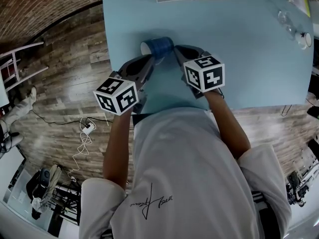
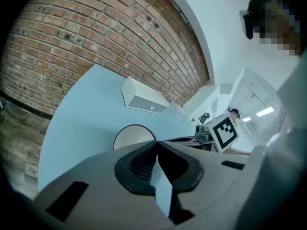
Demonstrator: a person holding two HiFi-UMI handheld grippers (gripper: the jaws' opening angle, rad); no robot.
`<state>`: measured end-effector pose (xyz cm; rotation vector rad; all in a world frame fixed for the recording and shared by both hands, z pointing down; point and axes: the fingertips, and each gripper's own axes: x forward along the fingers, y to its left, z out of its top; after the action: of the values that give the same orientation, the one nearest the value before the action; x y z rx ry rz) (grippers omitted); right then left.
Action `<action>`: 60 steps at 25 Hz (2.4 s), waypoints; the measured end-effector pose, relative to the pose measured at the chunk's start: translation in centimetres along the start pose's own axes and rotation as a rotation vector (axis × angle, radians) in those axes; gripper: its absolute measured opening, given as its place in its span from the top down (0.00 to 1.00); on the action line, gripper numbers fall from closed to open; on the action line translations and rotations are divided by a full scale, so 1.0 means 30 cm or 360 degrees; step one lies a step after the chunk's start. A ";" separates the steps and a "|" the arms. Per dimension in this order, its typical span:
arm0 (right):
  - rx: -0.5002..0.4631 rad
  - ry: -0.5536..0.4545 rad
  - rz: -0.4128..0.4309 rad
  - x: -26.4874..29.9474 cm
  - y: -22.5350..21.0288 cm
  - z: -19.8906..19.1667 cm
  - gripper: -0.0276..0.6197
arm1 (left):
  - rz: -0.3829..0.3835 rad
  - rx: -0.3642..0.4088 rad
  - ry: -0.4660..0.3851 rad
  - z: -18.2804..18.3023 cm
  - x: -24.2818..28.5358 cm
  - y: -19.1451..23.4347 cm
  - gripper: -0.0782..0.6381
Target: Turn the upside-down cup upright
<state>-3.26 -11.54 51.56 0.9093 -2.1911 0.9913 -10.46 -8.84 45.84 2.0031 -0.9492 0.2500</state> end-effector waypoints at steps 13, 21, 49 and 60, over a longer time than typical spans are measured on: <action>0.0008 -0.0011 -0.0002 -0.023 -0.011 -0.023 0.92 | 0.0048 0.0024 0.0029 -0.016 0.010 -0.018 0.87; 0.0018 -0.0042 0.0007 -0.035 0.001 -0.019 0.92 | 0.0061 0.0054 0.0048 -0.014 0.020 -0.040 0.87; 0.0140 -0.0089 0.0055 -0.040 -0.040 -0.024 0.92 | 0.0044 0.0120 0.0104 0.005 0.089 -0.122 0.87; 0.0192 -0.0100 0.0091 -0.056 -0.042 -0.032 0.92 | 0.0030 0.0156 0.0133 0.005 0.129 -0.160 0.86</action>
<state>-1.08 -10.84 51.44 0.9486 -2.2406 1.1468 -4.43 -9.46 44.63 2.0568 -0.9187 0.3942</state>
